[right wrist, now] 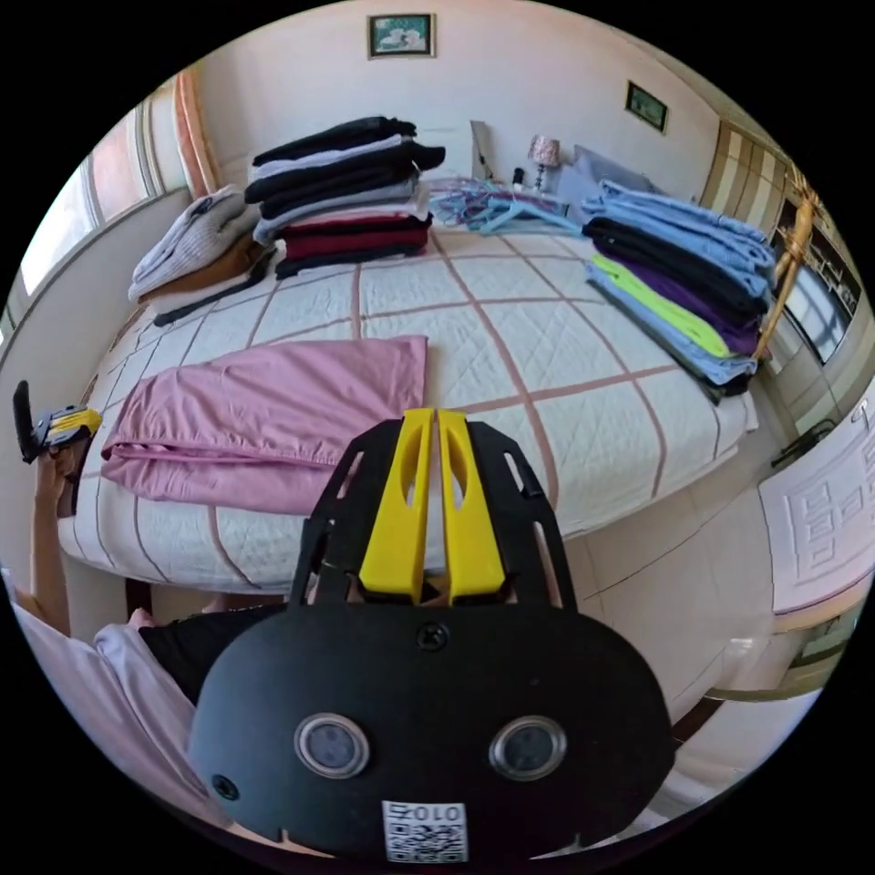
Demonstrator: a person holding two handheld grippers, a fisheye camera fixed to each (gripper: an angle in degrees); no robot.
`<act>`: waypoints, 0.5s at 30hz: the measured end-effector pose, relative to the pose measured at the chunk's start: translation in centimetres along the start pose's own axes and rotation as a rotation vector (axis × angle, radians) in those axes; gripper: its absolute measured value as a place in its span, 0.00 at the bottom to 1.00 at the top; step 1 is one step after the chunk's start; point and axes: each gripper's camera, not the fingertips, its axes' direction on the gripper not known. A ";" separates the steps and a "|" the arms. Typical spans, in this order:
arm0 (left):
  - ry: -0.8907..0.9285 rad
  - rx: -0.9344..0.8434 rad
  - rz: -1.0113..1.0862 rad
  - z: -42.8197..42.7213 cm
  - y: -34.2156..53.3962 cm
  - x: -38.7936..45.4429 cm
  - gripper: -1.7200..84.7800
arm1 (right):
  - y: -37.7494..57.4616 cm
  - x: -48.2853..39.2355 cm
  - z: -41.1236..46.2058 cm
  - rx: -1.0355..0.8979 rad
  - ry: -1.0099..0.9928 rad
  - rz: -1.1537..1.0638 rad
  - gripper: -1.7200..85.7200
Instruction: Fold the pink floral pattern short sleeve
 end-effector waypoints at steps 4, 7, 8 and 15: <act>0.039 -0.091 -0.013 3.2 -1.3 -1.5 0.02 | 0.8 -3.7 0.8 0.023 -0.057 -0.090 0.06; 0.021 -0.170 0.027 5.9 -1.6 -0.9 0.02 | 1.9 -6.0 3.5 -0.035 -0.062 -0.150 0.06; 0.034 -0.211 0.031 6.9 -1.3 -0.8 0.02 | 2.5 -6.5 5.1 -0.081 -0.043 -0.168 0.06; -0.041 -0.058 -0.109 -0.2 1.7 -3.2 0.02 | 5.6 -4.8 4.9 -0.131 -0.053 -0.064 0.09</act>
